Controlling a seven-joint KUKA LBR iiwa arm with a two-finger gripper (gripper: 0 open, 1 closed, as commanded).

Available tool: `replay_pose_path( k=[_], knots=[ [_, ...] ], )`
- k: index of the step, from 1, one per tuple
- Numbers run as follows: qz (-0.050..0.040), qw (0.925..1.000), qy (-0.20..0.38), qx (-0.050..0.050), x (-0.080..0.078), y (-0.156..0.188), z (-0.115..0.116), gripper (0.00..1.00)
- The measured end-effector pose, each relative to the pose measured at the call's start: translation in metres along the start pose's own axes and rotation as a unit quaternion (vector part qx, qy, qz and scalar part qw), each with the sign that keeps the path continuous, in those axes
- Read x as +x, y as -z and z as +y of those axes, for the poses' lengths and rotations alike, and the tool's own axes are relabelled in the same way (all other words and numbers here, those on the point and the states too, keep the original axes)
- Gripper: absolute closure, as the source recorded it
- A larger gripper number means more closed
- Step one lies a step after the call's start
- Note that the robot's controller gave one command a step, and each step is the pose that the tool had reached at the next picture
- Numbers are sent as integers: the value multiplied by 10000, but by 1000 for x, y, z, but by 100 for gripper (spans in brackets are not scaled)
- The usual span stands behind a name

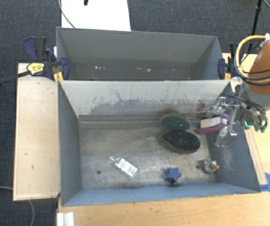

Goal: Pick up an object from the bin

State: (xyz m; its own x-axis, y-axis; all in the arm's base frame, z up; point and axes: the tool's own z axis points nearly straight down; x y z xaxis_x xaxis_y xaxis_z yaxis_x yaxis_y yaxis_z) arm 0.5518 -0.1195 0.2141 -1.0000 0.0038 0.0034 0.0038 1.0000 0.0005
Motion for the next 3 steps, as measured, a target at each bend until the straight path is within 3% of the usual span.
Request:
replay_pose_path(
  k=[1, 2, 3],
  knots=[
    [-2, 9983, 575, -2, 1, -138, 21, 0],
    [-80, 9974, -722, 3, 19, -140, 85, 0],
    [-81, 9974, -710, 12, 19, -140, 83, 100]
  ],
)
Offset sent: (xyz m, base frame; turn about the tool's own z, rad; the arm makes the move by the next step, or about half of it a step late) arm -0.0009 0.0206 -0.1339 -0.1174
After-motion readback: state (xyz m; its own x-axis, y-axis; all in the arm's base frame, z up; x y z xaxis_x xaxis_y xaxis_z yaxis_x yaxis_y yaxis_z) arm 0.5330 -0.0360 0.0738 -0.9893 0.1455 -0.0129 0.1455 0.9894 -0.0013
